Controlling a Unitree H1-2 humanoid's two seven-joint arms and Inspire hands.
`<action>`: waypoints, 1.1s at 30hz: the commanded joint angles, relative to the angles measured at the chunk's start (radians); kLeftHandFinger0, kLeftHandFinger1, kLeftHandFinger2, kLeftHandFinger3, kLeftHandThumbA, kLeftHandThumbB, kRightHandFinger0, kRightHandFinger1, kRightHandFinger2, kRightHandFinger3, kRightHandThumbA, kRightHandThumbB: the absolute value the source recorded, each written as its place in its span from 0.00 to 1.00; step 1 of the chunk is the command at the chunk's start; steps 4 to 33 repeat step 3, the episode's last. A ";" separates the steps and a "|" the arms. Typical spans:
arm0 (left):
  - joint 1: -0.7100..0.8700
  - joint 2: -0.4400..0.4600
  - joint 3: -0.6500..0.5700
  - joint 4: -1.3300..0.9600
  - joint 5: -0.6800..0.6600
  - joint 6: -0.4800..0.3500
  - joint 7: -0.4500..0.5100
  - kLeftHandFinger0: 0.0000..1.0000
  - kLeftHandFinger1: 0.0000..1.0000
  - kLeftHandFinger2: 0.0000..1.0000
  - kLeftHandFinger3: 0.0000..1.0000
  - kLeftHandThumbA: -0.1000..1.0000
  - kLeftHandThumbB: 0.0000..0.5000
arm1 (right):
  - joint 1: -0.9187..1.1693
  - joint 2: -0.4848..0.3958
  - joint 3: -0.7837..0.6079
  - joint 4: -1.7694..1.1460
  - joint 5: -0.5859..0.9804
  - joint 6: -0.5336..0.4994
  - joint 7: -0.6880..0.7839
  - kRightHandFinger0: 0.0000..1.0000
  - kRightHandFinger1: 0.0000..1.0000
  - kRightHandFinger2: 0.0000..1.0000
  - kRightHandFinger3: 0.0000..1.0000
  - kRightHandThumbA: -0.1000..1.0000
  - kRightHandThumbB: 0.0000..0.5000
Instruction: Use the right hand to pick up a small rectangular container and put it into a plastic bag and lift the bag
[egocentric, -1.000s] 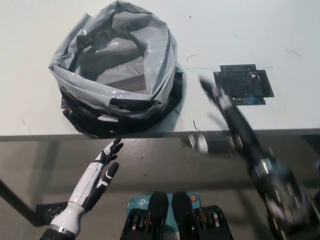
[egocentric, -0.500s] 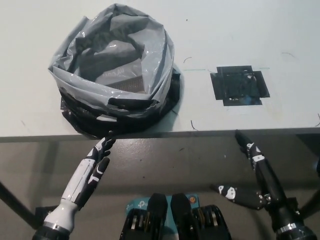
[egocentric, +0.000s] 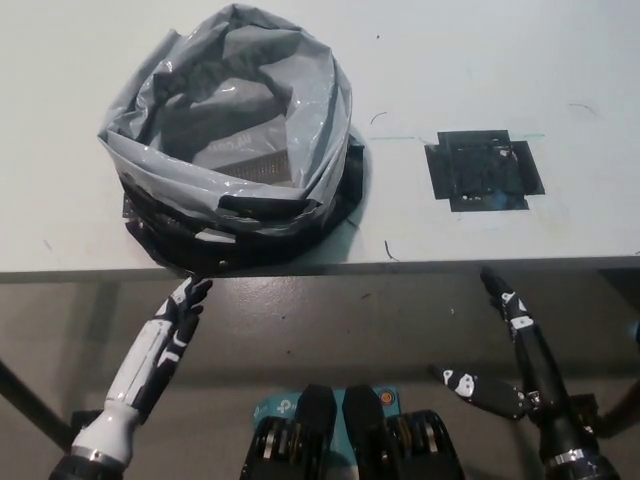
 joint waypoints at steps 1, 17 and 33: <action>0.032 0.020 0.009 -0.014 -0.027 -0.055 -0.020 1.00 1.00 1.00 1.00 1.00 0.49 | 0.004 0.014 -0.019 -0.003 -0.023 -0.135 -0.018 1.00 1.00 1.00 1.00 0.87 0.19; 0.037 0.021 0.007 -0.015 -0.020 -0.057 -0.018 1.00 1.00 1.00 1.00 1.00 0.47 | 0.008 0.014 -0.019 -0.005 -0.027 -0.137 -0.017 1.00 1.00 1.00 1.00 0.85 0.18; 0.037 0.021 0.007 -0.015 -0.020 -0.057 -0.018 1.00 1.00 1.00 1.00 1.00 0.47 | 0.008 0.014 -0.019 -0.005 -0.027 -0.137 -0.017 1.00 1.00 1.00 1.00 0.85 0.18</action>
